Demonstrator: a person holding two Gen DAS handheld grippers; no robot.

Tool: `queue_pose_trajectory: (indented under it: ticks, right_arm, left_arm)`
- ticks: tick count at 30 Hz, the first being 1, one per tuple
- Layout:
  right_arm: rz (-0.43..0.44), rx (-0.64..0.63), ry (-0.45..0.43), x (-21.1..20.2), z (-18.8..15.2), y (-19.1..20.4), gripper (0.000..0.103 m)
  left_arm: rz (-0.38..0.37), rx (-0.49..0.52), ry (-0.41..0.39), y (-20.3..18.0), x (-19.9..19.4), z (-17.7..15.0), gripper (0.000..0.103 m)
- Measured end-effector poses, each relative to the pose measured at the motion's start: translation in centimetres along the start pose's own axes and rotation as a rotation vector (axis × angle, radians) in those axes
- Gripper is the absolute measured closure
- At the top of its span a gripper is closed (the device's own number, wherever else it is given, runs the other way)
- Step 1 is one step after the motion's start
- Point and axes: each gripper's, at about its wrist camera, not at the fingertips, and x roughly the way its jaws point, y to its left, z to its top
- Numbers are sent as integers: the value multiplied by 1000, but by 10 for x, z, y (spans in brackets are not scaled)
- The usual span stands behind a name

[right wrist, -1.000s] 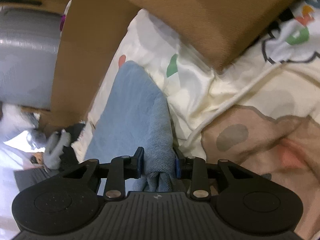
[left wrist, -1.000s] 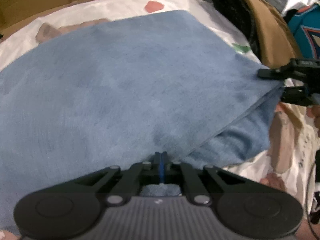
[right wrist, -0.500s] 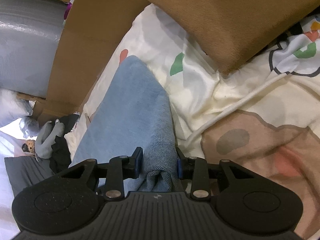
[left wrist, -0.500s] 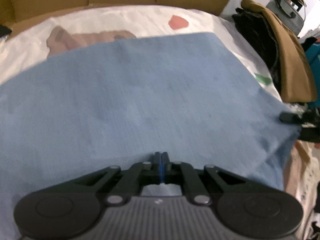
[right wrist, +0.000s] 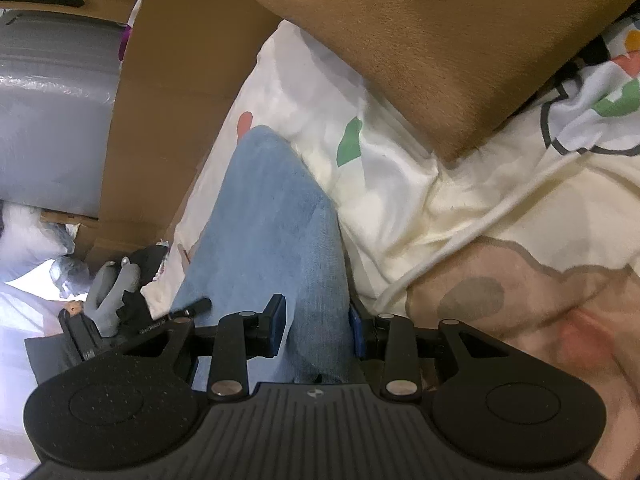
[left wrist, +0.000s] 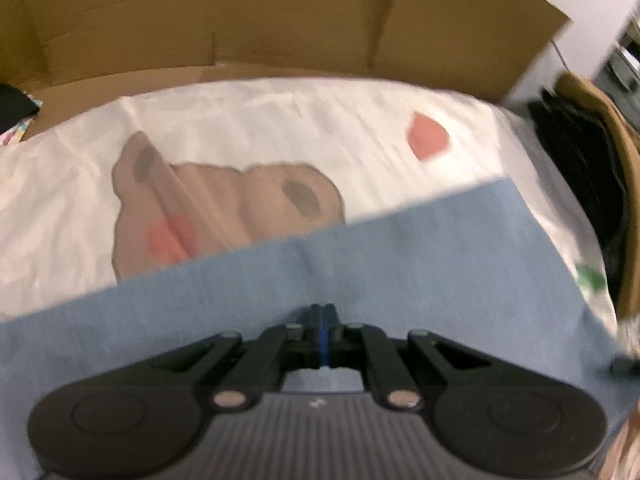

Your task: Fold clothes

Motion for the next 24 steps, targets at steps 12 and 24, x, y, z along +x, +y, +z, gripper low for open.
queue_pose_trajectory:
  ticks: [12, 24]
  right_arm:
    - [-15, -46, -13, 17, 13, 9, 68]
    - [-61, -188, -7, 15, 12, 52, 94]
  left_arm:
    - [17, -89, -36, 7, 15, 6, 100]
    - [70, -28, -8, 11, -44, -27, 67]
